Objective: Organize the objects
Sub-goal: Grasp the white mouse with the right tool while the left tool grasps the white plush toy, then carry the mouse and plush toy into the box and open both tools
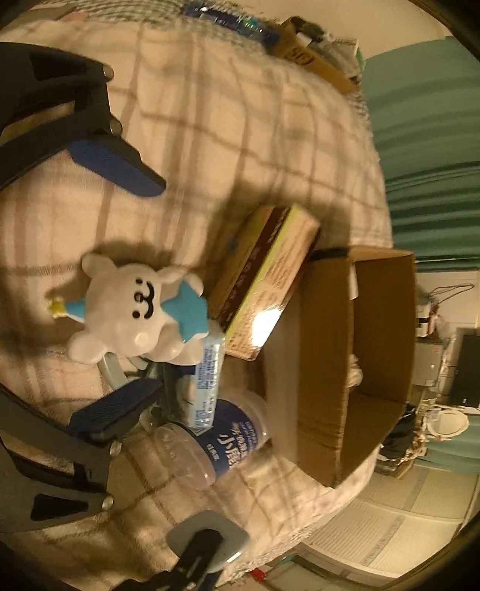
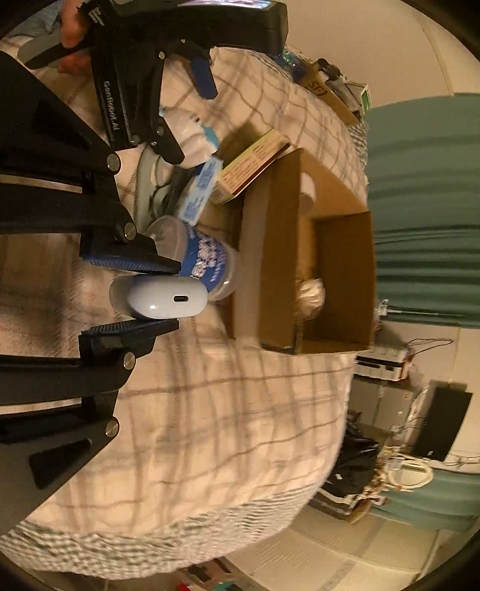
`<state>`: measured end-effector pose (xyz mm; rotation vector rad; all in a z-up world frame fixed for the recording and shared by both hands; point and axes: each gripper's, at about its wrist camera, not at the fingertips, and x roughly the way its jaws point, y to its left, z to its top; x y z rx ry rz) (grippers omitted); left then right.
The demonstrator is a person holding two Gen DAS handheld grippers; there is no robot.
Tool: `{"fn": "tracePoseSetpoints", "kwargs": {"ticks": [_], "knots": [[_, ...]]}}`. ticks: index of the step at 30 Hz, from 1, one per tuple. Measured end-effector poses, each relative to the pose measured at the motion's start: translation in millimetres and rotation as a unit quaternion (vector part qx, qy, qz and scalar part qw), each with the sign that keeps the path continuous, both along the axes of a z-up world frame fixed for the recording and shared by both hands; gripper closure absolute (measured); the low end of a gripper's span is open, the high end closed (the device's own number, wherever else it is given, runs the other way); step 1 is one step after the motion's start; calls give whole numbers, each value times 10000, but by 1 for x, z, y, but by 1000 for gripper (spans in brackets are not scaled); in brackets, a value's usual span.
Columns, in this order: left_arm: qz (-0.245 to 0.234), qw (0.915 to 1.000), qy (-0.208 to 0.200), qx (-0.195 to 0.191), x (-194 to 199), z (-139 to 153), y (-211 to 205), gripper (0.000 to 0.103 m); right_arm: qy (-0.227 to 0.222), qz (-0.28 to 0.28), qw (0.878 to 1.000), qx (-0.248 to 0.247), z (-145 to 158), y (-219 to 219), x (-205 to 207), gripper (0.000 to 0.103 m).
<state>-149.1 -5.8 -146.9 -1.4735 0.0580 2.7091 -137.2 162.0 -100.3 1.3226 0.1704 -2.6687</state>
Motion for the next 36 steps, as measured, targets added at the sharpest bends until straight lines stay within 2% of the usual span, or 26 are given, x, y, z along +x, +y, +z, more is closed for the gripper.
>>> {"fn": "tracePoseSetpoints", "kwargs": {"ticks": [2,4,5,6,11,20,28,36], "knots": [[-72,9999,-35,75,-1,-2,2,18,-69,27,10000,-29,-5,2,-1,80],[-197,9997,-93,129,0,-4,5,34,-75,68,9999,-53,-8,0,0,80],[-240,9995,-137,147,1,-5,6,47,-54,84,9999,-58,-7,0,1,80],[-254,9994,-162,154,3,-6,6,51,-32,86,9999,-60,-8,-1,3,80],[-284,9994,40,176,19,6,7,52,54,37,10000,-75,-4,1,10,80],[-117,9977,516,413,43,49,-3,52,374,83,9991,-156,25,1,35,80],[-212,9924,1110,485,54,106,2,52,891,106,9959,-129,78,5,52,80],[-384,9846,1650,422,28,161,12,52,1309,318,9909,-27,130,1,29,80]]}}
